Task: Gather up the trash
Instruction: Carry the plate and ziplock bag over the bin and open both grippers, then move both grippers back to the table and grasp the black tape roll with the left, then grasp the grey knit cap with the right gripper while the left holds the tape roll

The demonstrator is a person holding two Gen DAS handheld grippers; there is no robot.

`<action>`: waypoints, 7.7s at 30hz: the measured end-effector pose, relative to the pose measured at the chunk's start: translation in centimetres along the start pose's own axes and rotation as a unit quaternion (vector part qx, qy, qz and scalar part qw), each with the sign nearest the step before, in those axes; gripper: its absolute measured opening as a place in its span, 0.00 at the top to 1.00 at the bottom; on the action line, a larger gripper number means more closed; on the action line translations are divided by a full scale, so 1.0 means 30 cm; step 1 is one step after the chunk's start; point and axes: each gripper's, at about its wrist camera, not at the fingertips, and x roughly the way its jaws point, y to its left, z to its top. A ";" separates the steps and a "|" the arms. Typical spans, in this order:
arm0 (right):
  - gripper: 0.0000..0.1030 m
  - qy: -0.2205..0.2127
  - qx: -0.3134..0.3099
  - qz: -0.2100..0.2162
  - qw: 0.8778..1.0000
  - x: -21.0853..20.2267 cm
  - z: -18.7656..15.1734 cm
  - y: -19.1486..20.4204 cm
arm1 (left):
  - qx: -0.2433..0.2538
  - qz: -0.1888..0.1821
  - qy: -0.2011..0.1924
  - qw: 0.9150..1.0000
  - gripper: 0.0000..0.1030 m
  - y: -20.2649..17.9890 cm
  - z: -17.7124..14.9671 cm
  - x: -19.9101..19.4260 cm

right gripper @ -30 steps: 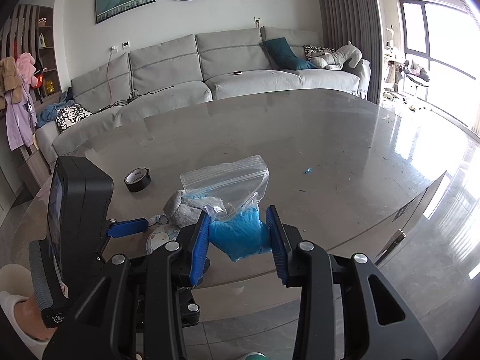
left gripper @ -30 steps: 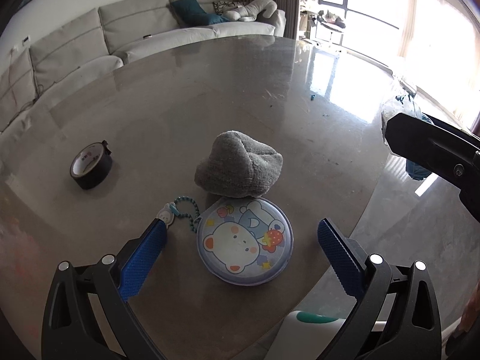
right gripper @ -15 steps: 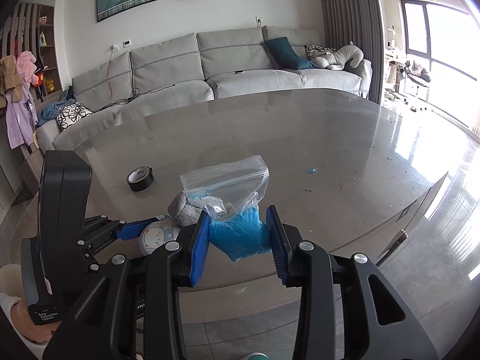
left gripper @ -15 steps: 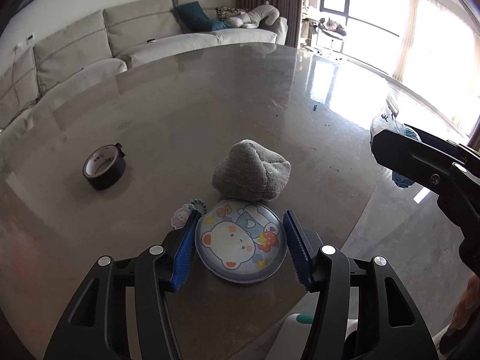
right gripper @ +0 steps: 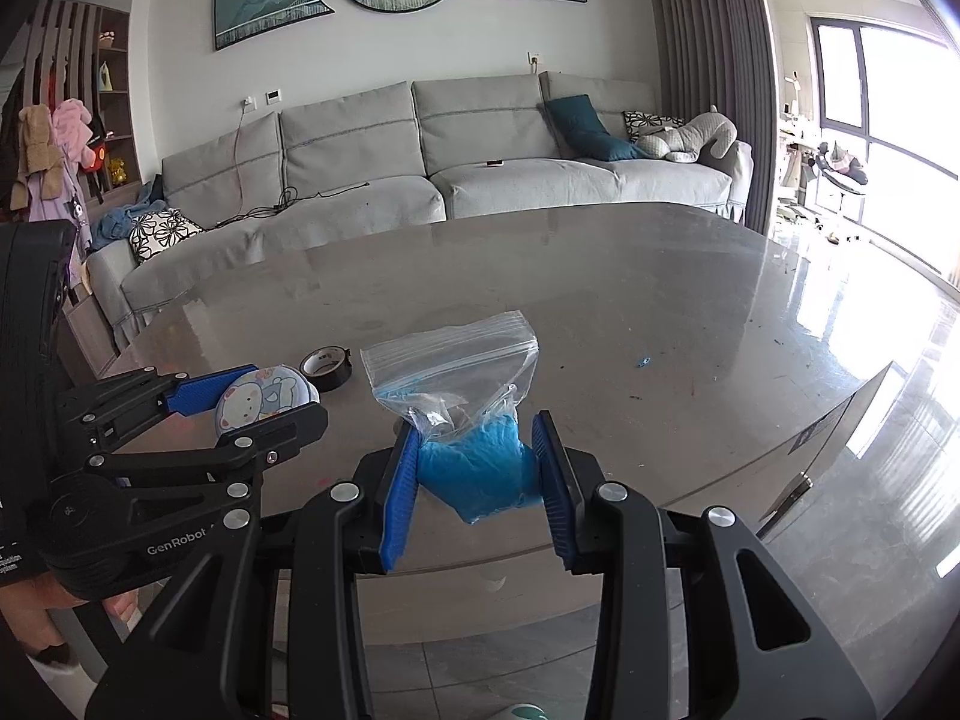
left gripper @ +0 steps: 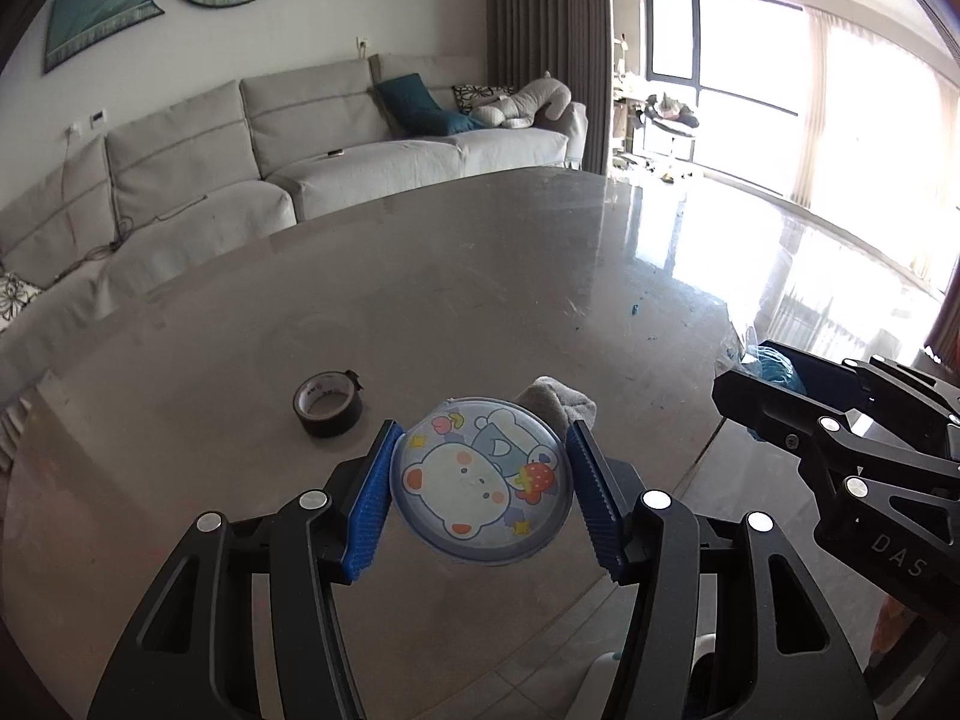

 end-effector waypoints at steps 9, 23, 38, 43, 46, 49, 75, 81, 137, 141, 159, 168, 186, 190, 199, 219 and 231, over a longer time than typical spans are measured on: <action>0.63 -0.014 -0.002 -0.009 1.000 -0.125 -0.023 0.035 | 0.012 -0.016 -0.031 0.999 0.46 -0.022 0.004 -0.137; 0.63 -0.013 0.014 -0.052 0.998 -0.300 -0.120 0.057 | 0.037 -0.056 -0.033 0.997 0.46 -0.103 -0.084 -0.252; 0.63 0.020 0.053 -0.109 0.992 -0.512 -0.349 0.045 | 0.098 -0.140 0.003 0.985 0.46 -0.306 -0.260 -0.305; 0.63 0.027 0.066 -0.128 0.989 -0.568 -0.412 0.032 | 0.128 -0.168 0.014 0.977 0.46 -0.368 -0.326 -0.309; 0.63 0.034 0.076 -0.139 0.987 -0.599 -0.456 0.017 | 0.145 -0.186 0.029 0.971 0.46 -0.405 -0.370 -0.292; 0.63 0.044 0.084 -0.146 0.985 -0.605 -0.492 0.003 | 0.156 -0.205 0.046 0.965 0.46 -0.454 -0.420 -0.276; 0.63 0.099 0.123 -0.164 0.974 -0.537 -0.638 -0.075 | 0.249 -0.222 0.177 0.926 0.04 -0.636 -0.701 0.054; 0.63 0.098 0.127 -0.155 0.975 -0.528 -0.625 -0.075 | 0.236 -0.215 0.165 0.933 0.04 -0.610 -0.650 0.051; 0.05 -0.004 -0.015 -0.090 0.996 -0.136 -0.025 0.124 | 0.053 -0.039 -0.022 0.998 0.05 0.062 -0.039 -0.087; 0.05 -0.015 -0.023 -0.079 0.996 -0.058 0.042 0.143 | 0.038 -0.015 -0.023 0.999 0.05 0.135 0.009 -0.033; 0.05 0.018 -0.034 -0.056 0.998 0.310 0.130 0.182 | 0.006 -0.003 0.046 0.999 0.05 0.351 0.042 0.327; 0.05 0.032 -0.028 -0.068 0.997 0.395 0.116 0.148 | -0.002 -0.010 0.060 0.998 0.05 0.409 0.043 0.464; 0.04 0.035 -0.027 -0.067 0.997 0.443 0.099 0.130 | 0.031 -0.034 0.123 0.991 0.53 0.393 0.050 0.595; 0.05 0.034 -0.024 -0.068 0.997 0.435 0.098 0.126 | 0.028 -0.037 0.123 0.991 0.53 0.397 0.058 0.595; 0.05 0.044 -0.022 -0.068 0.996 0.442 0.089 0.120 | 0.060 -0.017 0.086 0.994 0.54 0.355 0.060 0.500; 0.05 0.084 -0.026 -0.061 0.994 0.548 0.034 0.109 | 0.047 -0.020 0.079 0.996 0.54 0.400 0.106 0.471; 0.50 0.108 -0.016 -0.045 0.993 0.543 -0.007 0.078 | 0.049 -0.019 0.076 0.996 0.54 0.396 0.091 0.453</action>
